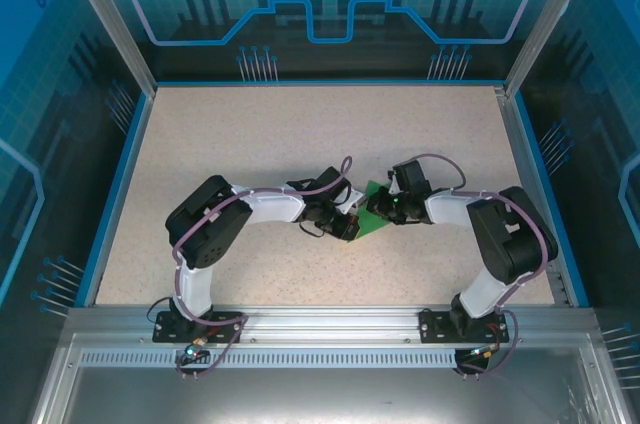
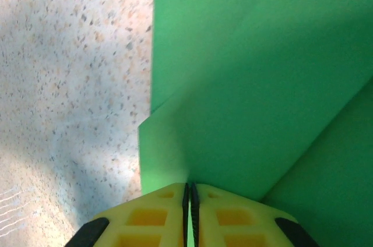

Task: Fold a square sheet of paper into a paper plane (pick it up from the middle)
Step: Fourth fold the wing at the center of the table, then pick up the paper from the center of the table.

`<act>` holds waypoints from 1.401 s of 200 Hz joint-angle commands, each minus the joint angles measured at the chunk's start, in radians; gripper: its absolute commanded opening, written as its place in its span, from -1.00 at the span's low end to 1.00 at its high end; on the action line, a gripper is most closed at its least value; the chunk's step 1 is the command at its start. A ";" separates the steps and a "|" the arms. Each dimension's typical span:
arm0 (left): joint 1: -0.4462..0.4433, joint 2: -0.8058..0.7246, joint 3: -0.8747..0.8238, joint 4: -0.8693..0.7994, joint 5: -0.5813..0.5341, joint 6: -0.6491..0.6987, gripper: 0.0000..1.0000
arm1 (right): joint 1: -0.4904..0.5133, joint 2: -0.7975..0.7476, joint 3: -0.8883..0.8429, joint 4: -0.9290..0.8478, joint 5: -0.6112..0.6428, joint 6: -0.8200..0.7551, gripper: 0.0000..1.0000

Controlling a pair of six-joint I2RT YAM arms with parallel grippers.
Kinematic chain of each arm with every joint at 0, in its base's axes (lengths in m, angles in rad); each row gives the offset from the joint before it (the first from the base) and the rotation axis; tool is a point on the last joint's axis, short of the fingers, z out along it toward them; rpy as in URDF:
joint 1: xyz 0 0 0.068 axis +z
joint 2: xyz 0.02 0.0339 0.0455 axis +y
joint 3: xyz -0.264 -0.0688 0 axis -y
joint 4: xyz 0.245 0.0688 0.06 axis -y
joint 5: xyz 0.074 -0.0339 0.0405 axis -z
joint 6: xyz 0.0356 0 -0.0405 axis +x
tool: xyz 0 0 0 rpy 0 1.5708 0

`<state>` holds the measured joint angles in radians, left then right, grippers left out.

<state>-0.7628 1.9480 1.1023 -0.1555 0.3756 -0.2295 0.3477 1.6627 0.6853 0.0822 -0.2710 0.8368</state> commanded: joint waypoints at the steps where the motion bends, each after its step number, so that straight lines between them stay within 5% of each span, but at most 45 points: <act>1: -0.007 0.046 -0.056 -0.130 -0.032 0.010 -1.00 | -0.056 0.028 0.020 -0.017 0.029 -0.039 -0.74; 139: -0.018 0.035 -0.027 -0.151 -0.004 0.007 -0.90 | -0.264 0.108 0.149 -0.046 -0.038 -0.096 -0.68; 216: -0.029 0.013 0.049 -0.157 0.038 -0.028 -0.62 | -0.247 -0.110 0.033 -0.067 -0.082 -0.094 -0.48; 280: -0.020 -0.041 0.138 -0.241 0.050 -0.004 -0.48 | -0.136 -0.255 -0.130 -0.018 -0.111 -0.013 -0.29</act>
<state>-0.7845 1.9480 1.1919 -0.3229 0.3988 -0.2470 0.1677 1.4456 0.5980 0.0422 -0.3531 0.7803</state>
